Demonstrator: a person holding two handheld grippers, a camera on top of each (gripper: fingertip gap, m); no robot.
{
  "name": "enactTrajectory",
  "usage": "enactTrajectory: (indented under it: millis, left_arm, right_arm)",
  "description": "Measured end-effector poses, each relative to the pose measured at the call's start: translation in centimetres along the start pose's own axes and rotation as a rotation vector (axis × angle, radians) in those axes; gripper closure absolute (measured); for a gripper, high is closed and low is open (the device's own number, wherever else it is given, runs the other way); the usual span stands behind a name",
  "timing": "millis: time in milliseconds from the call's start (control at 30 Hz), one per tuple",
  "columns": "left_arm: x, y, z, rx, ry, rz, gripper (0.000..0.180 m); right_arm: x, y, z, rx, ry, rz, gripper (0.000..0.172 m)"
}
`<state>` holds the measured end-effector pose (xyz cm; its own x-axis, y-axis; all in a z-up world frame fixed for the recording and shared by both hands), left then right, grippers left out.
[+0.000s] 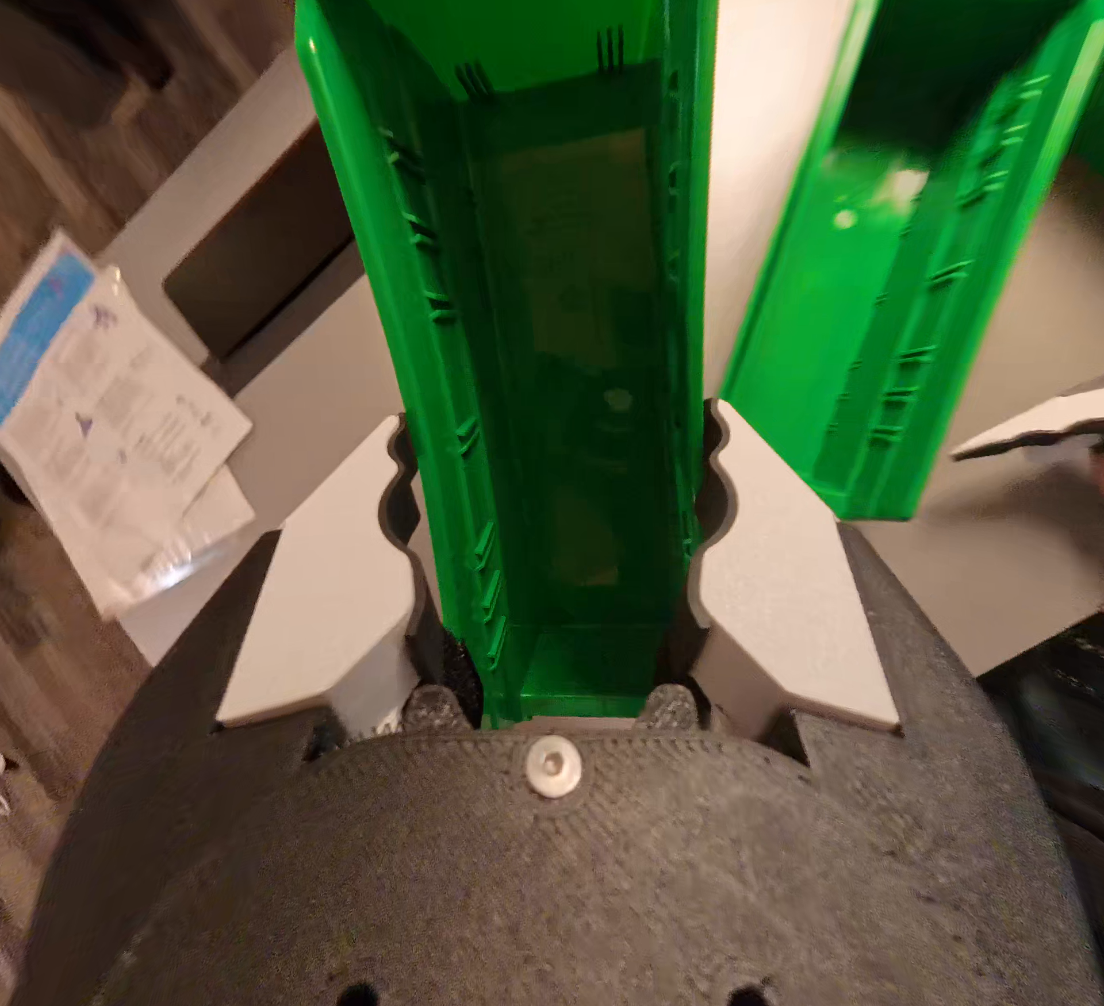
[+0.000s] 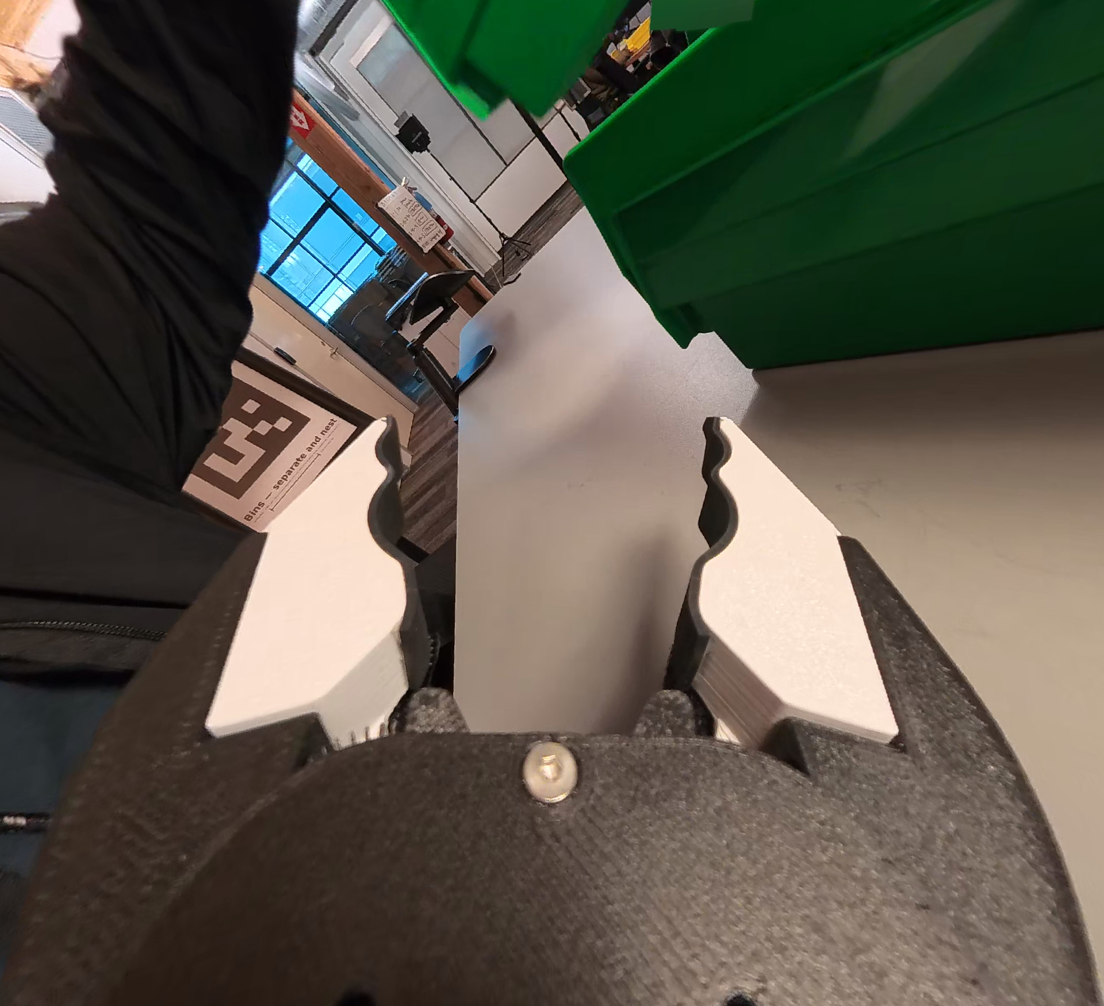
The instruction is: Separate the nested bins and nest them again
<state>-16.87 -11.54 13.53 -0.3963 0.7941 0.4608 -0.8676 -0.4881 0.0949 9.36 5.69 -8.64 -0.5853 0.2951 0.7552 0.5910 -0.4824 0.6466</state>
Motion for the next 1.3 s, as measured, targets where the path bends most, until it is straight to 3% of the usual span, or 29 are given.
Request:
enactTrajectory:
  millis: [167, 367, 500, 633, 800, 967, 1133, 1300]
  left_arm:
    - [-6.3, 5.2, -3.5, 0.027, 0.095, 0.167, 0.085]
    - [-12.4, 7.4, -7.9, 0.049, 0.189, 0.284, 0.083]
    - [-14.9, 7.0, -9.9, 0.073, 0.224, 0.300, 0.077]
    - [-15.4, 6.3, -9.9, 0.119, 0.190, 0.306, 0.067]
    - [-12.2, 4.8, -6.6, 0.233, 0.082, 0.197, 0.060]
    - [-5.0, -2.6, -4.5, 0.014, -0.070, 0.034, 0.055]
    - [0.9, -10.9, -6.9, -0.170, -0.041, -0.165, 0.050]
    - [4.1, -15.4, -11.1, -0.168, 0.061, -0.318, 0.044]
  right_arm:
    - [0.0, 0.0, 0.0, -0.002, 0.004, -0.003, 0.070]
    - [0.0, -0.1, -0.1, -0.002, 0.008, -0.007, 0.070]
    - [0.0, -0.1, -0.1, -0.001, 0.014, -0.010, 0.070]
    - [0.0, -0.1, -0.2, 0.001, 0.015, -0.009, 0.070]
    - [0.0, 0.0, -0.1, 0.005, 0.011, -0.005, 0.070]
    - [-0.1, -0.1, -0.2, 0.004, 0.019, -0.010, 0.070]
    - [-0.1, -0.1, -0.2, 0.005, 0.021, -0.010, 0.071]
    - [0.0, 0.0, -0.1, 0.010, 0.014, -0.004, 0.070]
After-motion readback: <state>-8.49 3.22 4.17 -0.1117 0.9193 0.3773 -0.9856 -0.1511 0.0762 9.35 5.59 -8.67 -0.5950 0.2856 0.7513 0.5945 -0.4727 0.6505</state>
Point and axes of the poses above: each gripper's, where its closed fingertips meet, z back along the fingers, x out of its top, y = z × x across the jaws, the point moved 9 cm from there along z, back along the fingers, and after that the axes turned 4 degrees about -x, right-handed, at the moved point
